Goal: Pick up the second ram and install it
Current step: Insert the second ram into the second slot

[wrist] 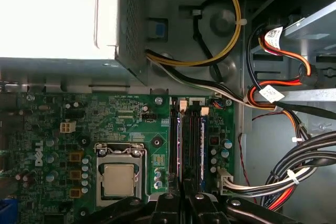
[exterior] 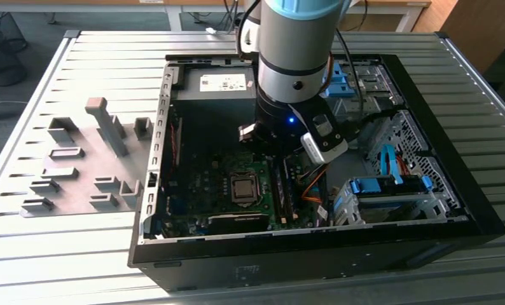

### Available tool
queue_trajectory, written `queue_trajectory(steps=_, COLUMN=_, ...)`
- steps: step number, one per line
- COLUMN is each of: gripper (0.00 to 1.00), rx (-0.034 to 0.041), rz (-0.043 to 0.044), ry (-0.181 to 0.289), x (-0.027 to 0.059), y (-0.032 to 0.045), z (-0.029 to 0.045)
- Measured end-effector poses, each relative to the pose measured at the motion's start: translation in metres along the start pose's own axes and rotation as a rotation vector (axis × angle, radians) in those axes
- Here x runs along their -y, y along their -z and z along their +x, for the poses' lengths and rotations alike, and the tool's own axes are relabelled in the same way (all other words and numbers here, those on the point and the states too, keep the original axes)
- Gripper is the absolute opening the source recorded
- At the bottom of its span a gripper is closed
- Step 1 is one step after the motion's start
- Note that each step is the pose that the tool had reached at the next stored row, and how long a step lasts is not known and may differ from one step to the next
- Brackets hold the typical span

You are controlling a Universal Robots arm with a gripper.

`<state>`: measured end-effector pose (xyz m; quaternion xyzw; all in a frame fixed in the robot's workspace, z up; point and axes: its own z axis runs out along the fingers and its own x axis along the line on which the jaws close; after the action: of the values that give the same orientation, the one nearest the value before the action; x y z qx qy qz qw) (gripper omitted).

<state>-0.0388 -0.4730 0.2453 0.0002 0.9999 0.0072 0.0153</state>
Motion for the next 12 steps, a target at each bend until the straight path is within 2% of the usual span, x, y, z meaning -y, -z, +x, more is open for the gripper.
queue_trajectory(steps=4, gripper=0.14, rx=0.0001, rz=0.0001, ry=-0.007, x=0.0002, y=-0.0026, z=-0.0033)
queue_trajectory(steps=12, gripper=0.14, rx=-0.0003, rz=-0.0015, ry=-0.022, x=0.0006, y=-0.0081, z=-0.0044)
